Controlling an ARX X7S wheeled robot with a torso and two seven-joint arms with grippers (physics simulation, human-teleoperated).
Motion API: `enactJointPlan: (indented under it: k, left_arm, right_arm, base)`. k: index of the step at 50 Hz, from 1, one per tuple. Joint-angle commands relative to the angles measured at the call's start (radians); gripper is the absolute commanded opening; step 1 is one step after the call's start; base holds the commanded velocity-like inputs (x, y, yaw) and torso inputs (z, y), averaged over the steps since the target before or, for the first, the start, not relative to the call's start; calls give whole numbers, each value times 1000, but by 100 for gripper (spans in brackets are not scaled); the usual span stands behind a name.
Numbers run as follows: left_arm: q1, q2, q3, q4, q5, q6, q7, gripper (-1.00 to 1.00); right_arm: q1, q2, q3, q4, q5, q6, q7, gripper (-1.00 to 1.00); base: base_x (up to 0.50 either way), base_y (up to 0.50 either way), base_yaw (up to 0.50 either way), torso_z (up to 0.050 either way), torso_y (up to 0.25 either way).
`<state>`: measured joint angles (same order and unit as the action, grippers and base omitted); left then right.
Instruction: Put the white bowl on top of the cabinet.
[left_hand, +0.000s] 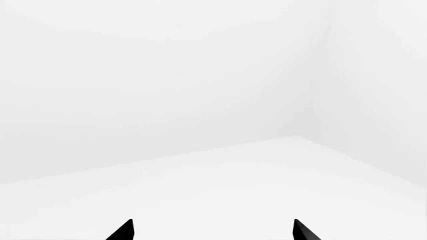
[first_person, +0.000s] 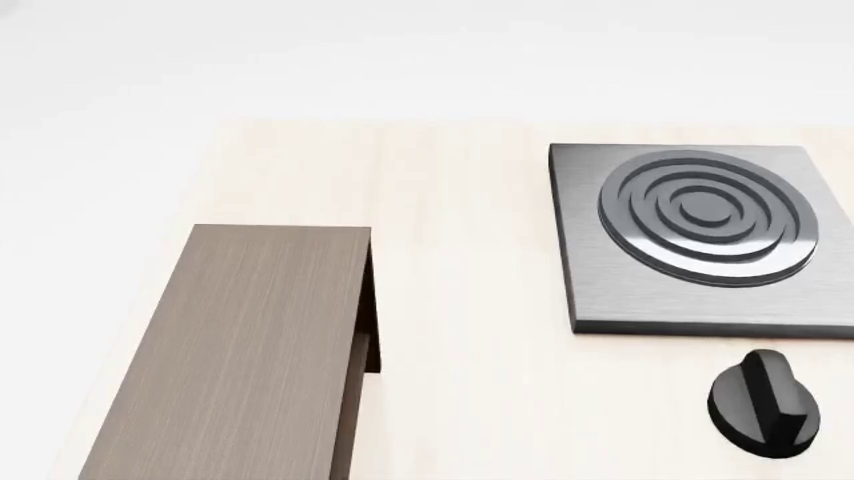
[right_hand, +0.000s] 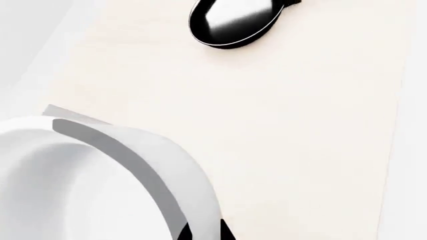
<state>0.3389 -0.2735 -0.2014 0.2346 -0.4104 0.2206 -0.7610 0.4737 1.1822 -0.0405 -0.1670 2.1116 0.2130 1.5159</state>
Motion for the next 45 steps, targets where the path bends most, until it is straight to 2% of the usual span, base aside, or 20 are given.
enactJointPlan:
  k: [1,7,13,18,25,27,28,30,32,36,38,45]
  left_arm:
    - [0,0,2,-3,-4,5,1,100]
    - [2,-1,1,-3,-8,8,1,100]
    - [1,-2,2,-3,-11,8,1,100]
    - [3,-3,0,-1,-13,10,1,100]
    - [2,-4,2,-2,-14,12,1,100]
    - [2,-4,3,-3,-14,12,0,100]
    - [3,-4,2,-3,-15,13,0,100]
    - [3,-4,2,-3,-15,14,0,100]
    - [1,-4,3,-4,-14,14,0,100]
    - [3,-5,3,-3,-16,16,0,100]
    - [3,-5,3,-2,-15,15,-1,100]
    - [2,-6,5,-3,-15,15,-2,100]
  right_arm:
    - [367,11,-184,54,9,81,51,-100]
    - [509,-6,-309,116,19,105,50,-100]
    - [731,-38,-484,204,20,157,51,-100]
    - [828,-81,-544,275,13,219,37,-100]
    - [994,-161,-640,414,-33,427,-20,-100]
    - [1012,-168,-652,424,-48,444,-18,-100]
    - [1070,-196,-684,466,-56,530,-41,-100]
    - [1079,-202,-689,476,-61,536,-44,-100]
    - [1151,-252,-729,554,-80,649,-130,-100]
    - [1226,-288,-772,599,-131,753,-215,-100]
    - [1284,-308,-809,611,-188,846,-320,-100]
    - [1334,-322,-841,608,-244,924,-411,-100]
  base:
    - [0,0,0,0,0]
    - [0,0,0,0,0]
    - [0,0,0,0,2]
    - [0,0,0,0,2]
    - [0,0,0,0,0]
    - [0,0,0,0,5]
    - [0,0,0,0,0]
    - [0,0,0,0,0]
    - [0,0,0,0,0]
    - [0,0,0,0,3]
    - [0,0,0,0,0]
    - [0,0,0,0,1]
